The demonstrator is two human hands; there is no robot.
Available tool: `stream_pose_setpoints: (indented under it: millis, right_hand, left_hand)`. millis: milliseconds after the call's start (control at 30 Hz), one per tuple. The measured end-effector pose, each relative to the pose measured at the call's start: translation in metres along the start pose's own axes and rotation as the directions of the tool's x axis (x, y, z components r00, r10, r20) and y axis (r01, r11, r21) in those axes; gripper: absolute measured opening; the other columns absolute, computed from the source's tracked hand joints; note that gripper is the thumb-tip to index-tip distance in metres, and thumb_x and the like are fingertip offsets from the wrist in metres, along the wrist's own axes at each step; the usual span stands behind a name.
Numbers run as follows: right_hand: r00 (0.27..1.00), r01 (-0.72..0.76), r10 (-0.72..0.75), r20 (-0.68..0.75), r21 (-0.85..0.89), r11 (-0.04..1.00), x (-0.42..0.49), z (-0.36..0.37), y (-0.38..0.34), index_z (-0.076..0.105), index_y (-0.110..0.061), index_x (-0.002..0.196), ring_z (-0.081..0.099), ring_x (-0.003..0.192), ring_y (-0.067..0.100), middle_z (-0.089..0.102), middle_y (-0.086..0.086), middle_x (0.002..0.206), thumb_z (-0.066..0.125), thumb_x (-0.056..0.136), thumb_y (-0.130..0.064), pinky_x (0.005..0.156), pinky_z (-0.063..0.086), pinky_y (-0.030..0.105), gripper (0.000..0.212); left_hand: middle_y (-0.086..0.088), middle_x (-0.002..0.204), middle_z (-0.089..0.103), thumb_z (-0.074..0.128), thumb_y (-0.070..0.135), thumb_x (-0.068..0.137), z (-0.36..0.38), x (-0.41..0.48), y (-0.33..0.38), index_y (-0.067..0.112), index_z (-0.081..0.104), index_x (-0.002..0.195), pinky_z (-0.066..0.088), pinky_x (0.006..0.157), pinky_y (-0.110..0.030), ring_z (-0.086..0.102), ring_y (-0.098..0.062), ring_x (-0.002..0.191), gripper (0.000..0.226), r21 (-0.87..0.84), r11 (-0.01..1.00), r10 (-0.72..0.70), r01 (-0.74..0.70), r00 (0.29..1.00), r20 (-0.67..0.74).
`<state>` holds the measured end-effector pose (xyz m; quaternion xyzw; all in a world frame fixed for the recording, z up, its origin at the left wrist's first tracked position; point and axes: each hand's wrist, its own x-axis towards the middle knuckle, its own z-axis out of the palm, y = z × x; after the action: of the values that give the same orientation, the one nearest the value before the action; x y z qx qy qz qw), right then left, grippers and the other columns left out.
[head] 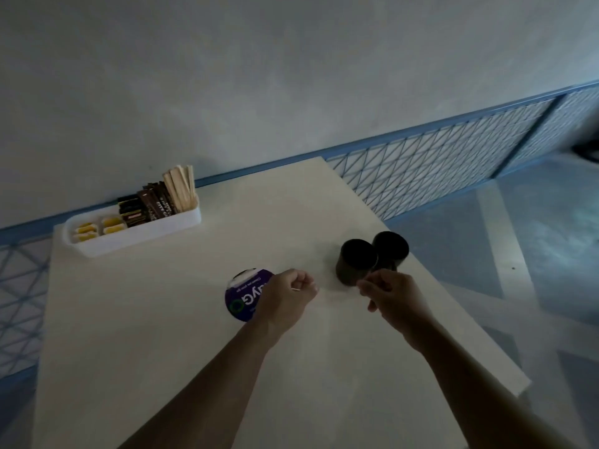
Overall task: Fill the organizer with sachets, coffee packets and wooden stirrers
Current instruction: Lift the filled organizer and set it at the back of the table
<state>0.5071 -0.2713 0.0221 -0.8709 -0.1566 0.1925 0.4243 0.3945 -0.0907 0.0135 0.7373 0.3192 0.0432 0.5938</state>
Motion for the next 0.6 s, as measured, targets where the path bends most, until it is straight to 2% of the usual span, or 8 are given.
stream_pose_setpoints:
  millis: [67, 133, 267, 333, 467, 533, 600]
  right_hand:
    - [0.997, -0.038, 0.039, -0.062, 0.017, 0.999, 0.006, -0.011, 0.014, 0.071, -0.019, 0.081, 0.058, 0.046, 0.001, 0.070, 0.004, 0.065, 0.070, 0.091, -0.034, 0.047, 0.039, 0.019, 0.018]
    - [0.990, -0.065, 0.069, -0.122, 0.035, 0.997, 0.014, -0.021, 0.028, 0.069, -0.020, 0.080, 0.062, 0.053, 0.004, 0.069, 0.002, 0.068, 0.070, 0.090, -0.037, 0.047, 0.039, 0.021, 0.020]
    - [0.973, -0.107, 0.125, -0.192, 0.103, 0.989, 0.036, -0.032, 0.055, 0.065, -0.026, 0.084, 0.069, 0.081, 0.018, 0.069, -0.006, 0.088, 0.071, 0.085, -0.047, 0.067, 0.054, 0.034, 0.022]
    - [0.973, -0.129, 0.152, -0.172, 0.137, 0.982, 0.044, -0.034, 0.062, 0.066, -0.029, 0.087, 0.069, 0.085, 0.018, 0.069, -0.008, 0.093, 0.070, 0.082, -0.054, 0.073, 0.058, 0.041, 0.027]
    - [0.981, -0.170, 0.185, -0.063, 0.190, 0.967, 0.057, -0.040, 0.064, 0.072, -0.023, 0.094, 0.071, 0.073, 0.011, 0.072, -0.008, 0.095, 0.069, 0.088, -0.050, 0.057, 0.051, 0.028, 0.028]
    - [0.981, -0.189, 0.196, -0.013, 0.201, 0.961, 0.062, -0.042, 0.065, 0.074, -0.022, 0.091, 0.071, 0.074, 0.014, 0.073, -0.004, 0.092, 0.067, 0.090, -0.048, 0.055, 0.049, 0.027, 0.027]
    - [0.982, -0.189, 0.186, 0.035, 0.211, 0.959, 0.066, -0.044, 0.067, 0.075, -0.021, 0.091, 0.071, 0.076, 0.017, 0.074, -0.001, 0.088, 0.066, 0.092, -0.045, 0.053, 0.050, 0.027, 0.025]
  left_hand:
    - [0.007, 0.085, 0.069, 0.071, 0.024, 0.086, 0.020, 0.006, 0.003, 0.020, 0.070, 0.093, 0.057, 0.086, -0.044, 0.067, -0.015, 0.087, 0.008, 0.004, 1.000, -0.004, 0.004, 0.999, 0.033]
    - [0.009, 0.087, 0.070, 0.071, 0.029, 0.082, 0.041, 0.012, 0.005, 0.023, 0.071, 0.091, 0.056, 0.087, -0.045, 0.068, -0.015, 0.091, 0.011, -0.008, 1.000, -0.024, 0.024, 0.998, 0.054]
    - [0.008, 0.103, 0.070, 0.069, 0.042, 0.075, 0.078, 0.023, 0.009, 0.024, 0.072, 0.104, 0.055, 0.091, -0.042, 0.066, -0.012, 0.099, 0.035, -0.007, 0.997, -0.081, 0.082, 0.992, 0.092]
    - [0.008, 0.114, 0.069, 0.071, 0.043, 0.079, 0.094, 0.027, 0.011, 0.023, 0.069, 0.116, 0.054, 0.095, -0.039, 0.065, -0.012, 0.104, 0.042, 0.005, 0.994, -0.109, 0.109, 0.988, 0.107]
    - [0.011, 0.126, 0.064, 0.069, 0.049, 0.074, 0.122, 0.033, 0.014, 0.023, 0.063, 0.127, 0.051, 0.099, -0.039, 0.062, -0.011, 0.113, 0.060, -0.013, 0.989, -0.146, 0.148, 0.982, 0.116]
    - [0.012, 0.130, 0.061, 0.070, 0.045, 0.079, 0.135, 0.033, 0.017, 0.022, 0.061, 0.130, 0.050, 0.100, -0.041, 0.059, -0.012, 0.118, 0.057, -0.048, 0.988, -0.141, 0.147, 0.983, 0.114]
    - [0.010, 0.128, 0.062, 0.068, 0.041, 0.087, 0.147, 0.033, 0.020, 0.025, 0.062, 0.127, 0.052, 0.098, -0.041, 0.059, -0.013, 0.116, 0.043, -0.126, 0.978, -0.149, 0.165, 0.981, 0.128]
